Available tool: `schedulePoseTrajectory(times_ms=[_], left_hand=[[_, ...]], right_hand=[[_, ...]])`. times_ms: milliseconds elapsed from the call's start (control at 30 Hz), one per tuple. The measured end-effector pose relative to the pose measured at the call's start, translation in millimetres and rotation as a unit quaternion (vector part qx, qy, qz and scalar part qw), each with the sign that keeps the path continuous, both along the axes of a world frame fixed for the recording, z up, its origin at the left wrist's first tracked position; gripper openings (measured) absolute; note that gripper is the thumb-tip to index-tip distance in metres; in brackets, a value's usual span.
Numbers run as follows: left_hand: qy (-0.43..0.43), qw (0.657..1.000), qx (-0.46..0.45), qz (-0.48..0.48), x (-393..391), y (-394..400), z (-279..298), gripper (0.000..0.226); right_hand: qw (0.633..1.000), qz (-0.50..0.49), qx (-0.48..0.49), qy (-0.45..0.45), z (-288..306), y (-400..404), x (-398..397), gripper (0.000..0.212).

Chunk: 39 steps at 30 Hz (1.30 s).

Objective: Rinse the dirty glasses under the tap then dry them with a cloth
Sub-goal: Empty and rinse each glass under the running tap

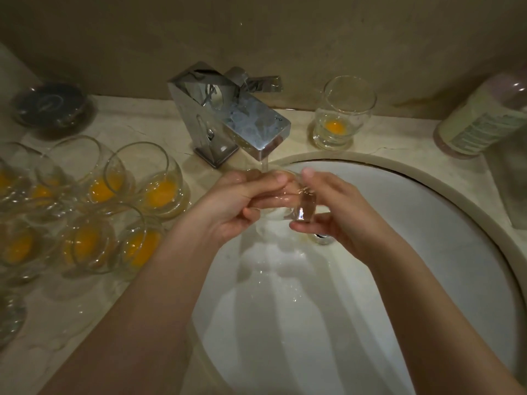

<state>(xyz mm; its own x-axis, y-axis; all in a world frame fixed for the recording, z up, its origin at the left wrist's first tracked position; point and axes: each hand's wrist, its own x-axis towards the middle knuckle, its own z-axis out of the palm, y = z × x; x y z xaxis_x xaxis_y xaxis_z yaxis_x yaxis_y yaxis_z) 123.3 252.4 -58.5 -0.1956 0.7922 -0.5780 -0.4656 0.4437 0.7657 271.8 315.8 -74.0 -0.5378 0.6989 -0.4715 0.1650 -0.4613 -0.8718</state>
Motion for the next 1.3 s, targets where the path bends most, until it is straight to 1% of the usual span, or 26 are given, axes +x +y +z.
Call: schedulePoseTrajectory(times_ms=[33, 67, 133, 167, 233, 300, 367, 400, 467, 533, 633, 700, 767, 800, 867, 933, 1000, 1100, 1133, 1167, 1233, 1300], left_hand=[[0.007, 1.000, 0.001, 0.001, 1, 0, -1, 0.024], [0.012, 1.000, -0.002, 0.003, 2, 1, -1, 0.017], [0.017, 1.000, -0.012, 0.012, 0, 4, 0, 0.009], [0.016, 1.000, -0.016, 0.017, -2, 5, -1, 0.010], [0.017, 1.000, -0.015, 0.019, -6, 5, 0, 0.022], [0.024, 1.000, -0.007, 0.009, -6, 3, -1, 0.026], [0.028, 1.000, 0.005, -0.006, -4, 2, -1, 0.015], [0.029, 0.999, 0.009, -0.013, -3, 2, -1, 0.009], [0.035, 0.999, 0.015, -0.025, -3, 3, -2, 0.005], [0.037, 0.999, 0.020, -0.029, -4, 4, -3, 0.007], [0.034, 0.999, 0.035, -0.020, -7, 4, -5, 0.012], [0.041, 0.998, 0.045, -0.027, -8, 3, -8, 0.011], [0.064, 0.996, 0.059, -0.035, -6, 1, -11, 0.022], [0.079, 0.994, 0.070, -0.031, -4, -1, -13, 0.027], [0.093, 0.990, 0.106, 0.001, 3, -6, -19, 0.029], [0.081, 0.985, 0.139, 0.067, 11, -10, -26, 0.030], [0.068, 0.979, 0.151, 0.121, 17, -13, -36, 0.036], [-0.009, 0.974, 0.165, 0.156, 26, -13, -46, 0.045], [-0.023, 0.970, 0.168, 0.172, 29, -12, -48, 0.044], [-0.017, 0.968, 0.165, 0.187, 30, -10, -50, 0.039], [0.039, 0.967, 0.157, 0.195, 31, -8, -50, 0.034], [0.106, 0.966, 0.162, 0.172, 31, -7, -45, 0.038]], right_hand=[[1.000, -0.016, -0.019, -0.005, 1, 0, -2, 0.037], [1.000, -0.026, -0.014, -0.010, 0, 1, -3, 0.037], [0.999, -0.031, 0.025, -0.004, -2, -2, -5, 0.024], [0.998, -0.025, 0.052, -0.004, -3, -4, -5, 0.016], [0.997, -0.010, 0.082, -0.006, -6, -6, -5, 0.020], [0.999, -0.013, 0.047, 0.004, -7, -4, -7, 0.019], [1.000, -0.028, 0.010, 0.002, -6, -3, -10, 0.031], [0.999, -0.033, 0.015, -0.008, -6, -2, -11, 0.034], [0.997, -0.045, 0.055, -0.010, -5, -3, -13, 0.025], [0.993, -0.055, 0.107, -0.003, -4, -4, -14, 0.017], [0.986, -0.058, 0.158, -0.006, 1, -4, -14, 0.022], [0.984, -0.059, 0.168, -0.004, 4, -2, -13, 0.025], [0.987, -0.070, 0.145, 0.009, 5, -3, -11, 0.022], [0.989, -0.082, 0.122, 0.019, 4, -4, -11, 0.019], [0.991, -0.115, 0.054, 0.040, 1, -7, -10, 0.014], [0.988, -0.143, -0.023, 0.060, -3, -12, -11, 0.022], [0.979, -0.161, -0.091, 0.084, -6, -17, -12, 0.030], [0.968, -0.153, -0.151, 0.125, -11, -26, -16, 0.029], [0.972, -0.140, -0.144, 0.124, -14, -28, -17, 0.028], [0.981, -0.120, -0.112, 0.103, -17, -30, -18, 0.026], [0.997, -0.074, 0.016, 0.025, -24, -32, -19, 0.025], [0.991, -0.042, 0.126, 0.006, -26, -33, -18, 0.031]])
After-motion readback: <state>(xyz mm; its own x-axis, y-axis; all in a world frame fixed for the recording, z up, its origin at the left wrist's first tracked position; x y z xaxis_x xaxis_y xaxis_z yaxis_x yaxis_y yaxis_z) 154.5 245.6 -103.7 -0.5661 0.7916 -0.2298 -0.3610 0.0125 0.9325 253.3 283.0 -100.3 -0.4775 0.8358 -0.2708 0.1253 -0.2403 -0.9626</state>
